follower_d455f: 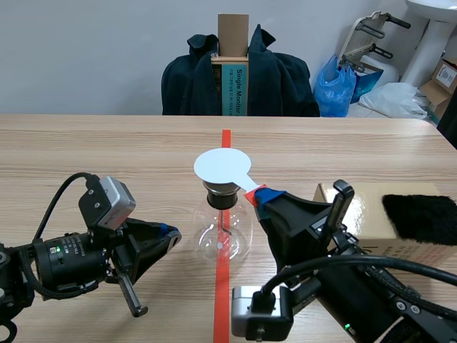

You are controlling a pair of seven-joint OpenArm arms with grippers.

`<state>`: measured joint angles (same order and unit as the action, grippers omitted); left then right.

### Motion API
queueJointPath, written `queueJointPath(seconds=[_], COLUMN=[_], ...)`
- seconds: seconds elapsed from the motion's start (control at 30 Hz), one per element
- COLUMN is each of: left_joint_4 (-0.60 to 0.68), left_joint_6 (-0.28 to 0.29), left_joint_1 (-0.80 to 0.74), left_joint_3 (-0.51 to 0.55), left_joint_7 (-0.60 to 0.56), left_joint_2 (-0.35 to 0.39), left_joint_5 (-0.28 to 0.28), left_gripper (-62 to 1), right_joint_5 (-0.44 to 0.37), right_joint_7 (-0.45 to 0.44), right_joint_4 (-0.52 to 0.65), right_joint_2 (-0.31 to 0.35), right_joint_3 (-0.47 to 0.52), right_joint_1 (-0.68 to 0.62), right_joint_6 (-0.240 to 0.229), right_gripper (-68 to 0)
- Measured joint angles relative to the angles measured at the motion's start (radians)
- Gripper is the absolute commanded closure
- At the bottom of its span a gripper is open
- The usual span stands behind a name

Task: Do the electroscope experiment.
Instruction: 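Move the plate toward and away from the electroscope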

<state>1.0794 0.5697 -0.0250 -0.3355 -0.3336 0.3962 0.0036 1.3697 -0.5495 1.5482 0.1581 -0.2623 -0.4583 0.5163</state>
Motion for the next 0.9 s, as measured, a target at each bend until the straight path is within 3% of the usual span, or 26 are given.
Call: queueJointPath(seconds=[0.2,0.67,0.77,0.9], left_joint_4=[0.000,0.000,0.000,0.000], left_joint_6=[0.000,0.000,0.000,0.000], left_joint_1=[0.000,0.000,0.000,0.000], left_joint_3=[0.000,0.000,0.000,0.000], left_joint_7=[0.000,0.000,0.000,0.000], left_joint_2=[0.000,0.000,0.000,0.000], left_joint_5=[0.000,0.000,0.000,0.000], left_gripper=[-1.7,-1.7,-1.7,-1.7], right_joint_5=[0.000,-0.001,-0.001,-0.001], right_joint_7=[0.018,0.405,0.457,0.461], right_joint_4=[0.000,0.000,0.000,0.000], right_joint_2=[0.000,0.000,0.000,0.000], right_joint_3=[0.000,0.000,0.000,0.000], right_joint_1=[0.000,0.000,0.000,0.000], right_joint_6=[0.000,0.000,0.000,0.000], right_gripper=[-0.7,-0.7,-0.7,-0.7])
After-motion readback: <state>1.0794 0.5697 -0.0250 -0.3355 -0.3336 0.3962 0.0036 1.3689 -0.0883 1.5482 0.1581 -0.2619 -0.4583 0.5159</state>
